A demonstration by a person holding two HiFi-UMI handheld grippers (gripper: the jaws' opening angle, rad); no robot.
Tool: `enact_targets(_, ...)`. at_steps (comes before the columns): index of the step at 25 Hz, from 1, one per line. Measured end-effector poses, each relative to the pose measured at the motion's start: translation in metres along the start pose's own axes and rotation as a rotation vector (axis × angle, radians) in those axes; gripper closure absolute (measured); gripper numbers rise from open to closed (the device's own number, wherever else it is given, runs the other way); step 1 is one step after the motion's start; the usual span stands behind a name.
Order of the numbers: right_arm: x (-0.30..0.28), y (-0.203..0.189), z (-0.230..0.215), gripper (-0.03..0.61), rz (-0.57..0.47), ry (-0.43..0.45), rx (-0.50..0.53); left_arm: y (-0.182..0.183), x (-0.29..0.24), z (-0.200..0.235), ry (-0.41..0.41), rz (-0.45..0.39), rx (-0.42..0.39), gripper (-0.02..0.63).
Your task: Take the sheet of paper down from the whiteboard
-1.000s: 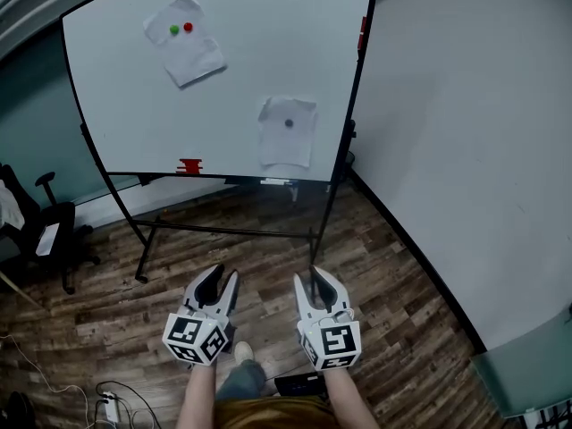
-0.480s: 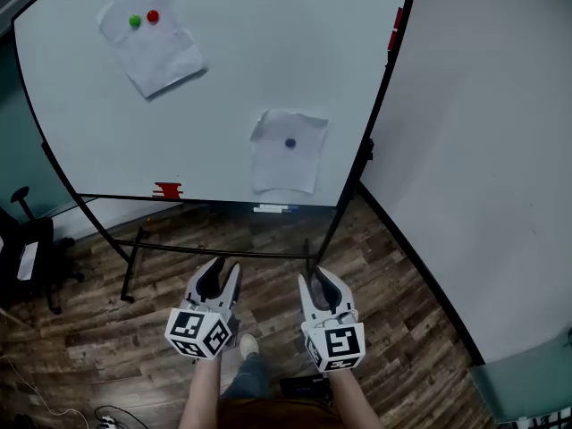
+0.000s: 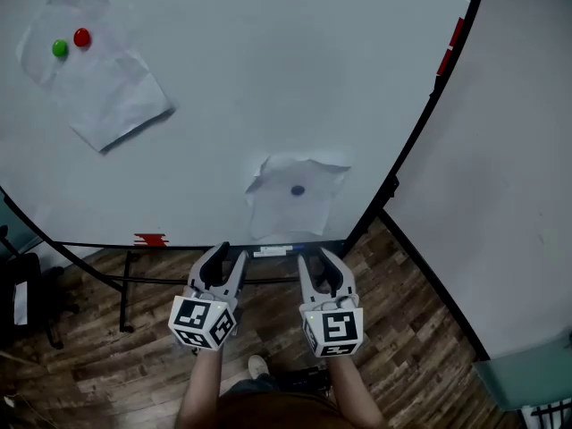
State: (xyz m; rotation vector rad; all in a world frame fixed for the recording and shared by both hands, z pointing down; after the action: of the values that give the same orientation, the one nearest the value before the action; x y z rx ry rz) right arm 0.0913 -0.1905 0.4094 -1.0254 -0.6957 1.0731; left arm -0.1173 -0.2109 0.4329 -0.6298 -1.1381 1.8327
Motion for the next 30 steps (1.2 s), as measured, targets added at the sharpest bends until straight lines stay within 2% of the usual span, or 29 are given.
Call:
enact_targets(7,-0.045,0.002,-0.009,0.433,0.003,-0.086,0.02,0.008,-0.041,0.019,-0.031,0.027,-0.012,0.463)
enact_targets(15,-0.09,0.003,-0.014,0.428,-0.007,-0.094,0.051,0.016,-0.074,0.032,-0.041,0.032,-0.039,0.466)
enact_targets(25,-0.12,-0.004,-0.02,0.426,-0.01,-0.115,0.108,0.014,-0.101,0.025,-0.068,0.044,-0.054,0.466)
enact_targets(30,-0.126,-0.002,-0.02,0.425,-0.034,-0.16,0.135,0.015,-0.107,0.026,-0.071,0.039,-0.055,0.466)
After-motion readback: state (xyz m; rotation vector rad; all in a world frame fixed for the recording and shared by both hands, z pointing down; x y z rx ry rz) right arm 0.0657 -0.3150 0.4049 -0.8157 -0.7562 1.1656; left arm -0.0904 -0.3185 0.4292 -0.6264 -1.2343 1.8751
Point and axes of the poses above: the fingertips, and each gripper's own axes: x backward along the fingers, z to its left, y out of its top, the point moved 8 cm from there along x, backward along the fingers, and after that the axes turned 14 degrees about x, right-handed, at the moved point
